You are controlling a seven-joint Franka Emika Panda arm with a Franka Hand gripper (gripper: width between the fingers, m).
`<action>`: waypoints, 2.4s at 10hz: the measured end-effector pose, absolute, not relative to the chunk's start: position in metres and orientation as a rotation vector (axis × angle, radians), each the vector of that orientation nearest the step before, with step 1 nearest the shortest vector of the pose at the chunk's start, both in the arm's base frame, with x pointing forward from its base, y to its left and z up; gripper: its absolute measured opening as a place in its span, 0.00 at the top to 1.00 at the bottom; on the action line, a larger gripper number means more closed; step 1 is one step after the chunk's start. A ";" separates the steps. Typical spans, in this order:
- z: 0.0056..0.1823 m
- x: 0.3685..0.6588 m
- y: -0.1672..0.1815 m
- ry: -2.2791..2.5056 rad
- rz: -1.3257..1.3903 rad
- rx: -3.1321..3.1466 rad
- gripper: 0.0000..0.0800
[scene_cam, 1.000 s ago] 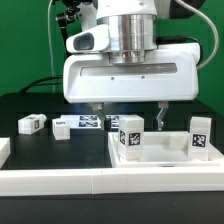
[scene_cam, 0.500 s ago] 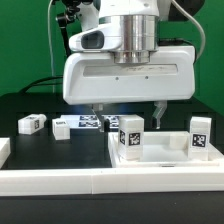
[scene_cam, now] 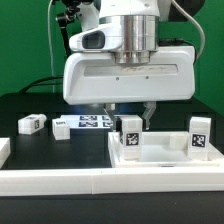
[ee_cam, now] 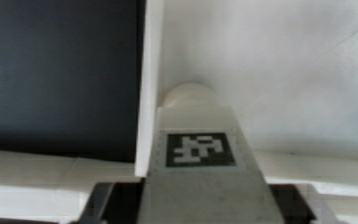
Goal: Assemble square table
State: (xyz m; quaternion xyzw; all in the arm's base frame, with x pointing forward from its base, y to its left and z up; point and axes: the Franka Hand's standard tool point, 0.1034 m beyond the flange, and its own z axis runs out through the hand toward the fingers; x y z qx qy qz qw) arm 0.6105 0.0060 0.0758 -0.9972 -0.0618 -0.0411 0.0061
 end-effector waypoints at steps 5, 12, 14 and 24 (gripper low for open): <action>0.075 0.611 0.005 0.829 -0.133 -2.950 0.64; 0.074 0.614 0.006 1.792 -0.020 -2.434 0.64; 0.073 0.614 0.007 1.851 -0.016 -2.387 0.63; 0.073 0.615 0.005 0.590 -0.095 -2.994 0.19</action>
Offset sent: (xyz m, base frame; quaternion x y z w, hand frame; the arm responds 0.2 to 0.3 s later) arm -0.0058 -0.0064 0.0013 0.0100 0.0210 0.4179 0.9082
